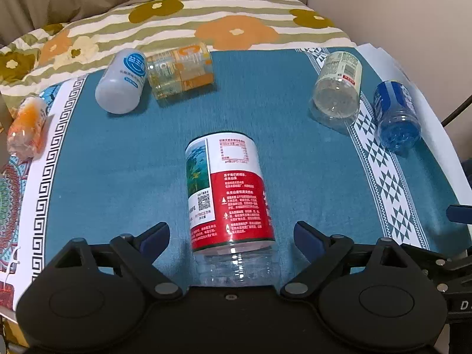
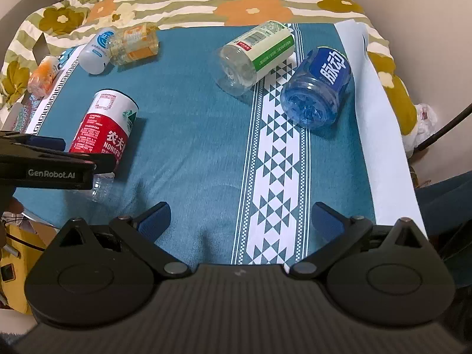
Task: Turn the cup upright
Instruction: 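Lift the red-labelled bottle with the left tool toward the right tool, then close the right tool on the red-labelled bottle while the left tool releases it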
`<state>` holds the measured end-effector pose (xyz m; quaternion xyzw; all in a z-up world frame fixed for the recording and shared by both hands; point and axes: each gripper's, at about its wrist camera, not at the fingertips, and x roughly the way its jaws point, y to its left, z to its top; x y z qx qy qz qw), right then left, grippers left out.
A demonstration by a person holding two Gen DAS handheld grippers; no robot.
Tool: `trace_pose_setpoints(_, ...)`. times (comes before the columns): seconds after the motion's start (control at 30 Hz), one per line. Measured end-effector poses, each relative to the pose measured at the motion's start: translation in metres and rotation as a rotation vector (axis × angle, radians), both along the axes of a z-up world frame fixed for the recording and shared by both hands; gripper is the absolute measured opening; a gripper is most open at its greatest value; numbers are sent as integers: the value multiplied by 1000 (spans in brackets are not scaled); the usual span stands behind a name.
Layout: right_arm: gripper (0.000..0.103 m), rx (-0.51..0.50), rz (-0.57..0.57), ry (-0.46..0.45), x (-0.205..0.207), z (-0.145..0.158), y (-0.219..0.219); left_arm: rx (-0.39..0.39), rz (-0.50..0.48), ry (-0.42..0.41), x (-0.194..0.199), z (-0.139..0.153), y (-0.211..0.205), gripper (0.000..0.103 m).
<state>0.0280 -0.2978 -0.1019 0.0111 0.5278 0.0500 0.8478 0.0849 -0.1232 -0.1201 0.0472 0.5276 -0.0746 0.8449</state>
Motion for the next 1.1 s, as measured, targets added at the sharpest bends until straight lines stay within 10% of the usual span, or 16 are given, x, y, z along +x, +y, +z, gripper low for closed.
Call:
trace_pose_setpoints(0.57,103,87,106,192,69,36,33,-54,146,-119,-36,71,65,96)
trace_pose_setpoints(1.1,103,152,-12,395,153,3,114,-93,174,-102,-32,60,182,96)
